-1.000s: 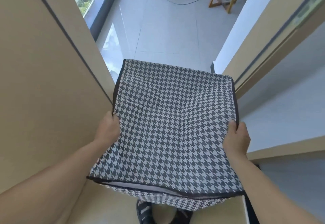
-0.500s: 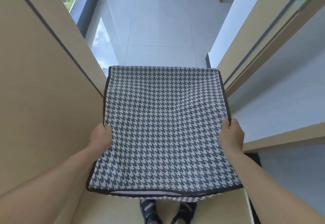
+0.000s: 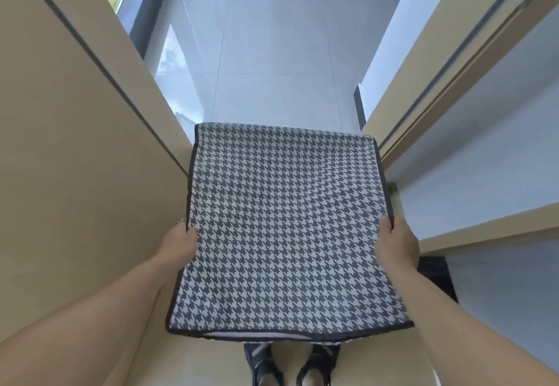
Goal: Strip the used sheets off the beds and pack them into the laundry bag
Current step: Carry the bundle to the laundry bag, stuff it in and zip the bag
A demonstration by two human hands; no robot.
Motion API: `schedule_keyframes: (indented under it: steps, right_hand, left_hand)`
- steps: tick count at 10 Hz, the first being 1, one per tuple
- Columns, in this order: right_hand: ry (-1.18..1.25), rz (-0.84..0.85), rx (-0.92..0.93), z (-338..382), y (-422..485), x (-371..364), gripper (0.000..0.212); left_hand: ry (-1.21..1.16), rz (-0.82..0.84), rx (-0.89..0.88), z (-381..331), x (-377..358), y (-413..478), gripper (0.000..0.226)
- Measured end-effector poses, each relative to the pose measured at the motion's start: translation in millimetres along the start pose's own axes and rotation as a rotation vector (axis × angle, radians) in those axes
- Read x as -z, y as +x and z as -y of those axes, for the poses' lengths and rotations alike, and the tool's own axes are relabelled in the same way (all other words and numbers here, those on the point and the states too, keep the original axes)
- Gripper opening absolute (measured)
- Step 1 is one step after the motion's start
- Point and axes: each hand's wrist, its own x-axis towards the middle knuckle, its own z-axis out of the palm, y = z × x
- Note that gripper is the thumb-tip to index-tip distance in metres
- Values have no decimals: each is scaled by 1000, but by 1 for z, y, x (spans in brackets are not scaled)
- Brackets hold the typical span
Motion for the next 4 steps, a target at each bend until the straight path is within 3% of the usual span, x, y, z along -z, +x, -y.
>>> schedule_keyframes:
  steps: [2, 4]
  right_hand:
    - [-81, 56, -15, -9, 1, 13, 30]
    - [-5, 172, -47, -11, -12, 29, 17]
  left_hand:
    - [42, -13, 8, -1, 5, -7, 39]
    - [12, -4, 37, 3, 16, -23, 32]
